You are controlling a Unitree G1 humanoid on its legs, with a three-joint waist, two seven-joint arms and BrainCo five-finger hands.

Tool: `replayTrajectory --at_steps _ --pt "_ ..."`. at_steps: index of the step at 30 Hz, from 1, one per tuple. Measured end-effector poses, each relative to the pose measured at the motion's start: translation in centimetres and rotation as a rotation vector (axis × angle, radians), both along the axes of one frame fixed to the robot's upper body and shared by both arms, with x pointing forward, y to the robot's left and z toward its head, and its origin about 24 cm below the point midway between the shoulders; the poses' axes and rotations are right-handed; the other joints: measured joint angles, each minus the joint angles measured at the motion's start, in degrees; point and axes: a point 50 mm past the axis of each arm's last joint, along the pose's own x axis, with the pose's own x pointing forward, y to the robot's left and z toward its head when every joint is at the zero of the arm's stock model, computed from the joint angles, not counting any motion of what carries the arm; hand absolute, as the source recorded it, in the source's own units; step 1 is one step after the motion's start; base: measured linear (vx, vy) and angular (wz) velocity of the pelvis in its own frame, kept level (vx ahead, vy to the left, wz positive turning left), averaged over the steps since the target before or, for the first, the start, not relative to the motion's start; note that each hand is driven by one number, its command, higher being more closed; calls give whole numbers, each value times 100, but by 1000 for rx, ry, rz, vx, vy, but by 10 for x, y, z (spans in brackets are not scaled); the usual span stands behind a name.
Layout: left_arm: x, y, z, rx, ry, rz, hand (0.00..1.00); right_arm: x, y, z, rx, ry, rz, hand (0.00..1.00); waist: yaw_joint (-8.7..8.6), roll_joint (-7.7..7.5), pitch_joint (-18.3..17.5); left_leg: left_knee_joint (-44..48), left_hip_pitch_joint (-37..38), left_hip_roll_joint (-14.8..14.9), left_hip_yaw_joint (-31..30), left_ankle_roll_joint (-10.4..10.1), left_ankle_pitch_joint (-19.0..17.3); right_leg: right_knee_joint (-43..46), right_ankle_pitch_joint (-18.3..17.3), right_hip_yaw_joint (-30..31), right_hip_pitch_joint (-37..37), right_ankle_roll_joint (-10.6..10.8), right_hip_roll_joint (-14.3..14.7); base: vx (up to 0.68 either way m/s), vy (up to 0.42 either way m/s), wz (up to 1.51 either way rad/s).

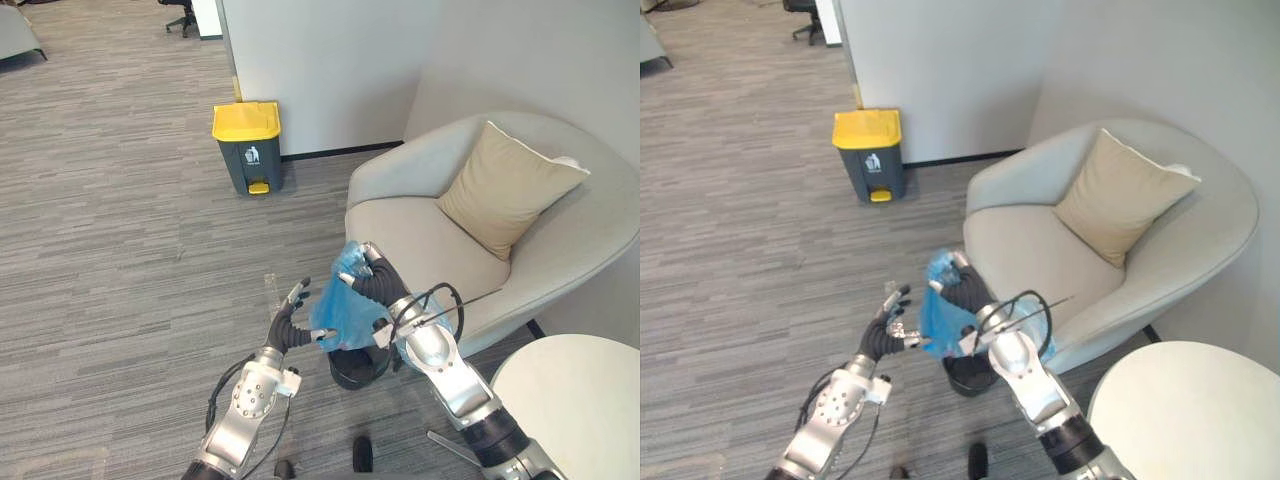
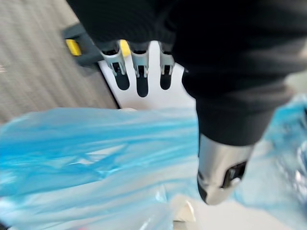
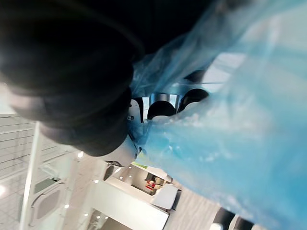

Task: Gather rubbish on tea table into small bin, then transfer packed bag to large trash can.

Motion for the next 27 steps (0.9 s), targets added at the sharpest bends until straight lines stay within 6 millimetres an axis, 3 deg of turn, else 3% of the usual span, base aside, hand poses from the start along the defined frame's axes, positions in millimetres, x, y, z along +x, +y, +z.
replayTrajectory --at_steps 5,15,21,27 --pt "9 -1 14 54 -81 -21 0 -2 10 5 23 -6 53 100 -4 -13 -68 -87 76 -30 48 19 11 18 -2 37 8 3 -4 4 17 -5" --pt "9 -3 14 102 -101 -35 0 -12 35 3 6 4 175 100 -35 -26 -154 -270 241 -90 58 78 55 24 -26 75 79 37 -44 0 2 0" --pt "9 -2 13 93 -90 -37 0 -12 41 7 1 -10 204 100 -56 -46 -167 -258 229 -86 46 78 55 16 -25 73 79 35 -53 0 0 0" --pt "10 1 -9 105 9 -26 0 -12 42 8 15 0 221 100 -75 -49 -169 -256 229 -84 46 78 55 16 -24 75 79 34 -51 0 0 0"
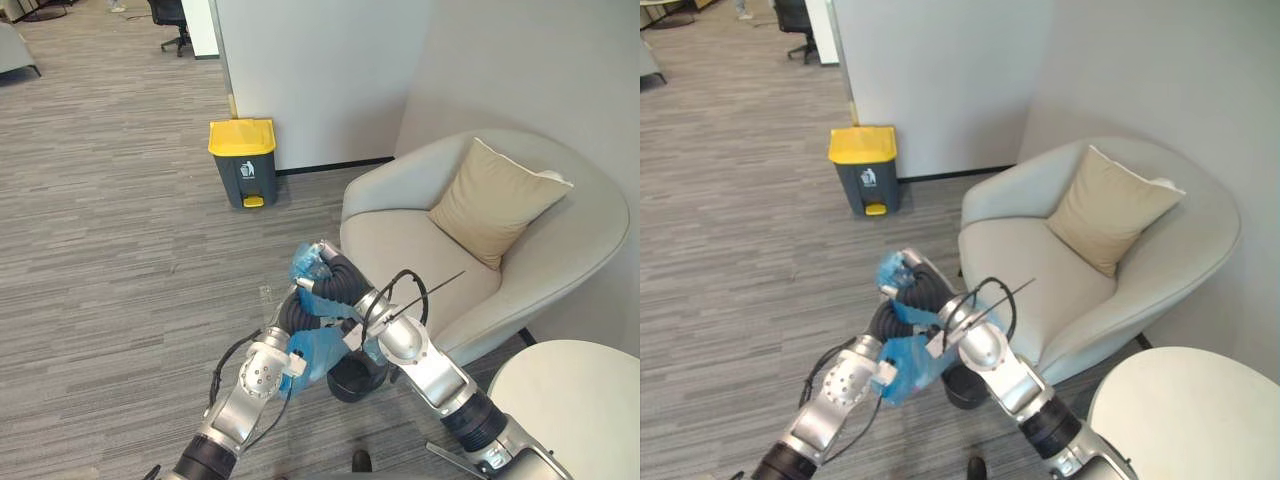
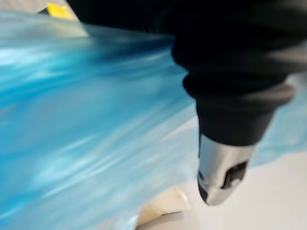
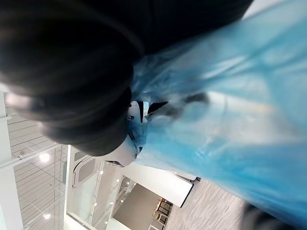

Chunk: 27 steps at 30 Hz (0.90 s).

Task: Gather rubbish on tea table into small bin, then transfer packed bag to large trash can.

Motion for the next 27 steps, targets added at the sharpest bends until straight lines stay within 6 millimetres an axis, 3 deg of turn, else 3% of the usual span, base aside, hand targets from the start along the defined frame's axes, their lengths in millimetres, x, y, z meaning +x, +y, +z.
replayTrajectory --at_steps 4,10,11,24,27 --pt "-1 1 -12 10 50 13 0 2 3 7 24 -11 16 100 -28 -1 0 2 3 0 4 0 0 0 2 8 0 -3 3 0 0 0" --pt "-5 1 -32 -2 152 47 0 -9 6 34 136 -66 88 100 -40 -5 -1 2 19 1 36 -1 -3 0 4 49 -1 -5 9 -5 1 -2" --pt "-5 0 -35 -2 166 50 100 -10 7 34 141 -67 91 100 -42 -7 -2 2 25 3 47 -3 -4 0 5 61 -1 -7 12 0 0 -8" --pt "-9 -2 -52 -58 283 74 100 -15 18 28 183 -8 149 100 -90 -16 4 0 85 22 163 -28 -22 2 11 186 2 -14 42 -5 -2 -4" --pt "-9 1 -53 -71 290 88 100 -10 14 4 137 64 99 100 -96 -19 6 -1 90 21 162 -28 -22 2 11 185 9 -14 39 0 0 0"
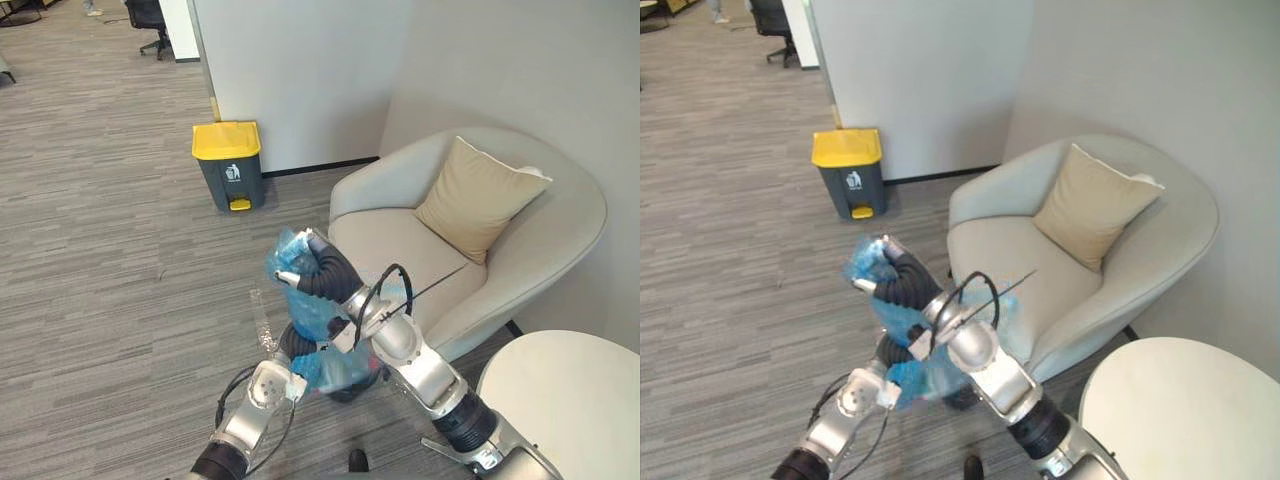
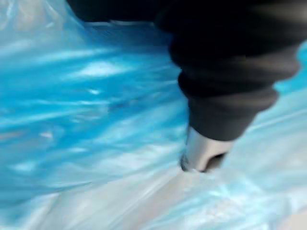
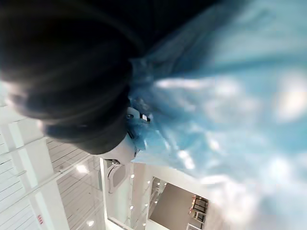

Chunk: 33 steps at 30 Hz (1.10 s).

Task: Gather rubbish on tea table into small bin, then transfer packed bag to large trash can.

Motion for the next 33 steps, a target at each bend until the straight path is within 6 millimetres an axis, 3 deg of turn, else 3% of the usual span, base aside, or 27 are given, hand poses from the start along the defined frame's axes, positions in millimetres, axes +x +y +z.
replayTrajectory --at_steps 5,6,16,20,26,33 --pt "5 7 9 -46 -31 47 100 -1 -14 -52 -172 134 -99 100 11 -3 5 -1 -2 3 -14 0 0 0 -1 -15 6 1 -5 0 0 0" --pt "7 8 14 -55 -50 56 100 -2 -19 -59 -203 146 -128 0 12 -2 7 -1 -2 4 -19 1 0 0 -2 -21 9 2 -5 0 0 0" --pt "7 24 25 -100 -99 158 100 -2 -52 -82 -422 85 -318 0 6 -5 39 -17 62 3 -137 1 0 -6 -29 -132 126 29 -26 -5 0 6" --pt "3 32 30 -112 -123 195 100 -1 -68 -80 -428 66 -420 0 5 -13 77 -30 74 -5 -145 -4 -4 -8 -38 -139 138 36 -34 0 0 0" --pt "-7 45 22 -108 -92 257 100 4 -107 -47 -341 -69 -681 0 11 -39 170 -108 98 -31 -142 20 17 -10 -62 -153 128 68 -32 0 0 0" --pt "-28 69 6 -137 -23 407 100 -10 -136 -66 -269 78 -832 0 12 -38 176 -130 98 -53 -153 37 22 -26 -79 -195 129 93 -55 3 -1 1"
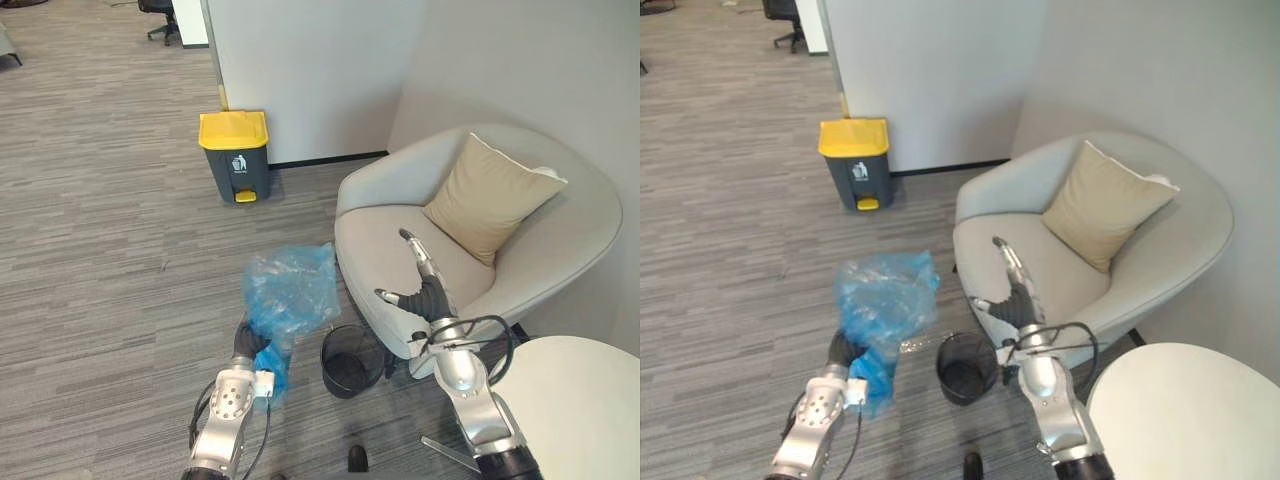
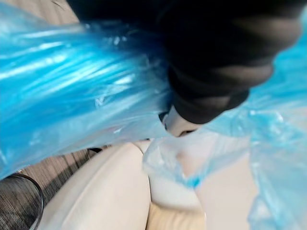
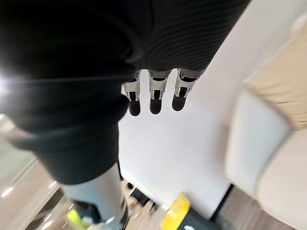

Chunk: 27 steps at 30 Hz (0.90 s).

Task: Gather rubbish on tea table into small bin, then transfer packed bag to large trash can.

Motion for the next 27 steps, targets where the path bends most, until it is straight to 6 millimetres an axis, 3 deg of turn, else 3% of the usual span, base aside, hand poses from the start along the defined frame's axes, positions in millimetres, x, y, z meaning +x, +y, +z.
replayTrajectory --at_steps 2,4,5,7,8,10,13,20,27 --pt "-6 10 -7 -10 33 47 100 -5 -10 -10 48 50 -47 0 0 -3 5 16 6 -3 -19 2 -16 -39 0 -16 45 0 -15 2 -14 7" --pt "-17 23 -22 -20 105 103 100 -12 -24 -40 111 185 -100 0 2 8 14 128 -26 -7 -49 -9 -77 -41 -1 -64 75 1 -13 -32 -23 5" --pt "-19 24 -24 -21 117 111 100 -14 -26 -45 126 213 -109 0 6 11 17 143 -31 -7 -49 -12 -83 -41 -1 -65 76 1 -16 -55 -20 2" --pt "-34 34 -40 -39 200 155 100 -28 -34 -86 194 411 -164 0 18 53 44 180 -31 -7 -66 -23 -100 -42 -17 -102 99 -4 -32 -66 -25 3" --pt "-36 34 -43 -42 213 157 100 -32 -35 -93 203 446 -171 0 19 57 48 186 -32 -7 -70 -30 -105 -42 -21 -110 103 -2 -34 -57 -27 7" --pt "-47 38 -56 -71 280 193 100 -53 -40 -132 245 647 -219 0 23 91 73 206 -29 -3 -142 -42 -114 -43 -98 -154 146 -16 -48 -47 -26 13" --pt "-60 44 -69 -106 355 240 100 -74 -42 -162 319 807 -277 0 53 123 95 204 -30 20 -175 -41 -112 -44 -128 -194 158 1 -36 -30 -31 8" --pt "-86 44 -93 -136 512 276 100 -101 -46 -192 405 984 -374 0 78 131 102 201 21 11 -279 -38 -109 -43 -108 -306 256 -28 -43 3 -4 7" --pt "-105 42 -109 -146 623 292 100 -104 -46 -200 436 1028 -418 0 86 135 113 197 124 -11 -319 -37 -109 -43 -120 -346 373 -15 -51 -21 -6 2"
